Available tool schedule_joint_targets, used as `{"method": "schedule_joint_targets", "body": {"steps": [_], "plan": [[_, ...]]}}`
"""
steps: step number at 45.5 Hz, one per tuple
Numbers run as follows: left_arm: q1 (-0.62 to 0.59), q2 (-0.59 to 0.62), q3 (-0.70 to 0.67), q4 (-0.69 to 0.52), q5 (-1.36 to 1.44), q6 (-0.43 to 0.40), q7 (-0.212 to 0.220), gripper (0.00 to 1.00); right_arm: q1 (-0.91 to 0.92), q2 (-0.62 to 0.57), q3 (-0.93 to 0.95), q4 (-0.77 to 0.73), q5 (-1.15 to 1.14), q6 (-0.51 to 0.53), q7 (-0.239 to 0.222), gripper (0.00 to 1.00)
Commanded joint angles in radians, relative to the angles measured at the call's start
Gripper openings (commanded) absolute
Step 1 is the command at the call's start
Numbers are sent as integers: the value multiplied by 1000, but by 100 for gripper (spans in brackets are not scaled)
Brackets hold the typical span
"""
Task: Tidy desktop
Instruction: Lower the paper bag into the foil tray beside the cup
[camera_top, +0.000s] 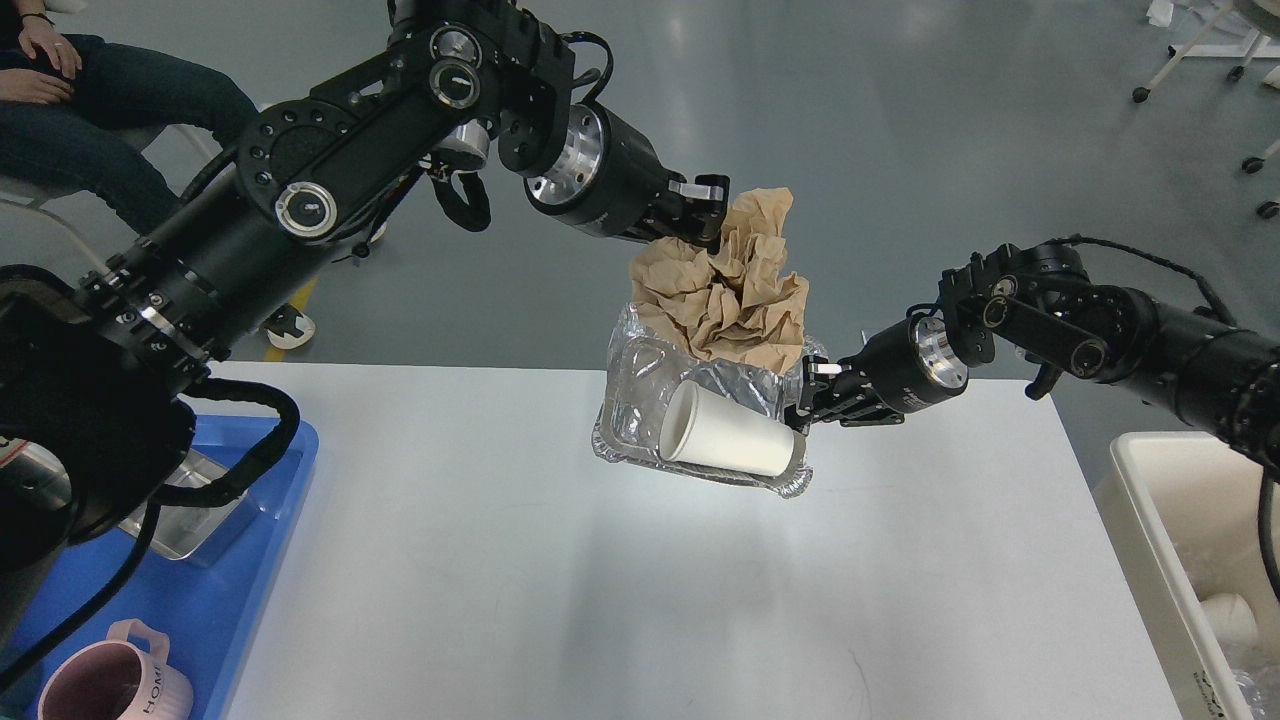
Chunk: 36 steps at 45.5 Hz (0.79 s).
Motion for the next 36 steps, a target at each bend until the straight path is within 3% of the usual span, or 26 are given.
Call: {"method": "schedule_joint_targets", "body": {"steps": [1, 15, 18, 20, 21, 26, 36], "plan": [[21, -14, 43, 0, 3, 9, 0, 0, 2, 2, 0, 0, 0, -2, 0, 0], [59, -19, 87, 2, 15, 64, 0, 3, 6, 2, 2, 0, 3, -5, 0, 0], [61, -21, 87, 2, 12, 73, -1, 18, 9, 4, 2, 1, 3, -5, 0, 0], [62, -21, 87, 2, 2, 92, -11, 45, 9, 4, 0, 1, 3, -5, 0, 0], [66, -21, 86, 2, -1, 101, -14, 54, 9, 2, 0, 0, 3, -5, 0, 0], [89, -21, 68, 2, -3, 147, -20, 77, 9, 0, 0, 1, 3, -5, 0, 0], [95, -13, 60, 2, -47, 149, -20, 90, 8, -9, 2, 0, 3, -5, 0, 0]]}}
